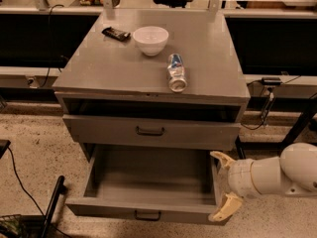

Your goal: Close middle drawer

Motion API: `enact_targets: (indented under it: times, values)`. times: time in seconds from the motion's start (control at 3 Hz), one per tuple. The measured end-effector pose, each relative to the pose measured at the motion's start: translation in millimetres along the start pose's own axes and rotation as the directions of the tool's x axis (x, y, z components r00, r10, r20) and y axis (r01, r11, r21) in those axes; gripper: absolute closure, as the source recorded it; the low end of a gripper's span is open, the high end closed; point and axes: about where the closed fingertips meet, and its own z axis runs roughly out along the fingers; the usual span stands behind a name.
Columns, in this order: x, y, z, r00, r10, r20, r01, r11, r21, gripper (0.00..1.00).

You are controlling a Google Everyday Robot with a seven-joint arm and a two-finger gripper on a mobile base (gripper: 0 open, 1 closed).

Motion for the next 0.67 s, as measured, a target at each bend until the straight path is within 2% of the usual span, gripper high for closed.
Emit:
enact_targets:
  times: [0.33,0.67]
  values:
    - [26,6,20,0.997,0.0,0.08,-0.001,0.9999,0.01,0.0]
    - [45,18,36,0.989,0.004,0.15,-0.004,1.0,-0.005,0.13]
